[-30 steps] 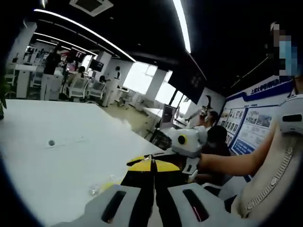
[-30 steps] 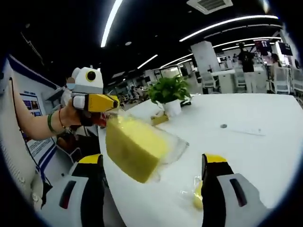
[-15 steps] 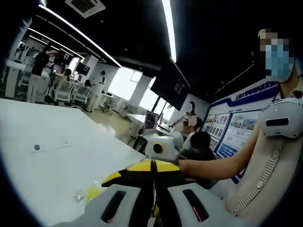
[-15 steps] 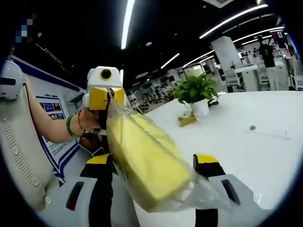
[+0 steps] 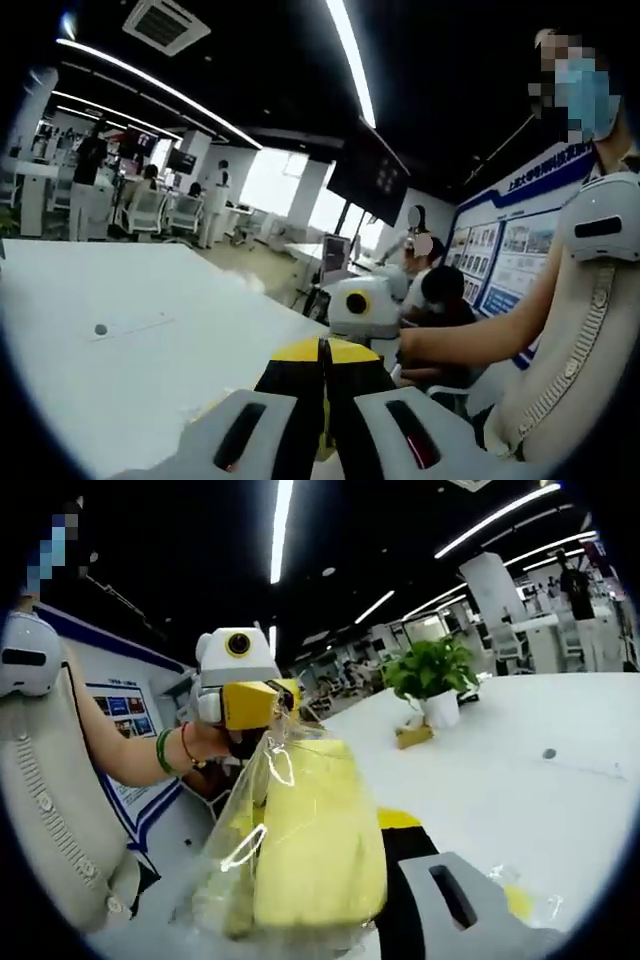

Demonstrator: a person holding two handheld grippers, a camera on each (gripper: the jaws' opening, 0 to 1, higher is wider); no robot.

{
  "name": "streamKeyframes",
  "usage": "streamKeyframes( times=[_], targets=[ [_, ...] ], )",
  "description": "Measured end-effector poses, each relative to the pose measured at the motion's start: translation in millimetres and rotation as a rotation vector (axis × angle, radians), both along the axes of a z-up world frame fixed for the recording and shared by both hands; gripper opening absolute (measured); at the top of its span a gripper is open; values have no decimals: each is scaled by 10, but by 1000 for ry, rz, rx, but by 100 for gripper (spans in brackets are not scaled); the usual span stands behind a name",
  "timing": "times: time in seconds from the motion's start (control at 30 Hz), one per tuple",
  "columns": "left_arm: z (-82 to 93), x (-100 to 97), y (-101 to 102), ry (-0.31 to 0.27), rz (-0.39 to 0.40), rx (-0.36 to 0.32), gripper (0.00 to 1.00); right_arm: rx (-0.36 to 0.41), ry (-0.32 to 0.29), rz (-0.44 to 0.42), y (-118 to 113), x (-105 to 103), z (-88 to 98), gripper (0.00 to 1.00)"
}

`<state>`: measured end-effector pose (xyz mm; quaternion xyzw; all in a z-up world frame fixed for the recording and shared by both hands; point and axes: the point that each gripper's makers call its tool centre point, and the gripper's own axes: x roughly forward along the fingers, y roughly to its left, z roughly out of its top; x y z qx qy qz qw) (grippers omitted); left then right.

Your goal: Compare the silicone blocks by pressing each to a similar depth, holding the contact briefly, and releasing to observe deformation and rebound differences across the visible hardness samples.

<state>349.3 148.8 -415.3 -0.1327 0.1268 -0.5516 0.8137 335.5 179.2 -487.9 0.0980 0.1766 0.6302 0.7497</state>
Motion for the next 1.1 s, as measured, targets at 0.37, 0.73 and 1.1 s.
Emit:
streamKeyframes(
  times=[0.37,0.73,1.1],
  targets=[
    [13,-40,23,-22,11,4,0,-35,-42,0,-3,-35,10,16],
    [-57,-66,14,-52,22,25,0,-76,-88,-12,-44,-16,-60,9],
    [-100,-83,9,-43,23,36,0,-89,-94,-7,-56,-35,-101,7]
  ],
)
